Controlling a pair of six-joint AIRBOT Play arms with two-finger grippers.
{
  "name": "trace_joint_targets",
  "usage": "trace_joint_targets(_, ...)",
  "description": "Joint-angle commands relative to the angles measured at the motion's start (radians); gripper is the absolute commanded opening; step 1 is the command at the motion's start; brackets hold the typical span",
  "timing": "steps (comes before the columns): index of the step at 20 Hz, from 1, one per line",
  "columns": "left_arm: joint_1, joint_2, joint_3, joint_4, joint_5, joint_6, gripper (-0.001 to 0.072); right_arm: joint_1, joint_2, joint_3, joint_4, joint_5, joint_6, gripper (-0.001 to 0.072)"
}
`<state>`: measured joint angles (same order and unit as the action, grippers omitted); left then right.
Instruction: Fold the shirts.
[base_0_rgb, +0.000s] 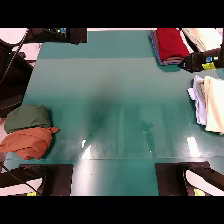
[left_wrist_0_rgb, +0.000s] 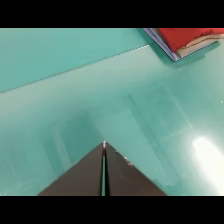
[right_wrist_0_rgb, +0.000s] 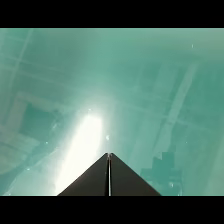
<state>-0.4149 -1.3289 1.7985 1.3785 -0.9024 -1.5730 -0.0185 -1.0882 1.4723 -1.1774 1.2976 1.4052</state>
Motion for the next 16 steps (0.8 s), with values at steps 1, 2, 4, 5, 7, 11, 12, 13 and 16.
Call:
trace_joint_targets(1, 0.030, 0.011, 0.021, 0.016, -0.090, 0.003, 0.0027, 0.001, 0.001, 0.001, 0.000, 0.011, 0.000, 0.0023)
trace_joint_targets(2, 0.063, 0.038, 0.017, 0.050, -0.174, 0.003, 0.0027, 0.001, 0.001, 0.001, 0.000, 0.014, 0.000, 0.0024)
trace_joint_targets(4, 0.151, 0.106, -0.018, 0.096, -0.336, 0.002, 0.0027, 0.000, 0.001, 0.001, 0.000, 0.021, 0.000, 0.0024)
trace_joint_targets(5, 0.201, 0.162, -0.080, 0.104, -0.372, 0.003, 0.0027, 0.001, 0.001, 0.001, 0.000, 0.020, 0.000, 0.0024)
trace_joint_targets(7, 0.280, 0.282, -0.251, 0.171, -0.374, -0.003, 0.0027, 0.001, 0.001, 0.001, 0.000, 0.020, 0.000, 0.0024)
trace_joint_targets(11, 0.406, 0.391, -0.580, 0.341, -0.372, -0.023, 0.0249, 0.001, 0.001, 0.001, 0.000, 0.020, 0.000, 0.0024)
trace_joint_targets(12, 0.433, 0.386, -0.641, 0.351, -0.353, -0.027, 0.0607, 0.001, 0.001, 0.001, 0.000, 0.023, 0.000, 0.0024)
trace_joint_targets(13, 0.463, 0.385, -0.706, 0.350, -0.299, -0.037, 0.0667, 0.001, 0.001, 0.001, 0.000, 0.023, 0.000, 0.0024)
trace_joint_targets(16, 0.549, 0.385, -0.890, 0.350, -0.086, -0.076, 0.0660, 0.001, 0.000, 0.001, 0.000, 0.023, 0.000, 0.0024)
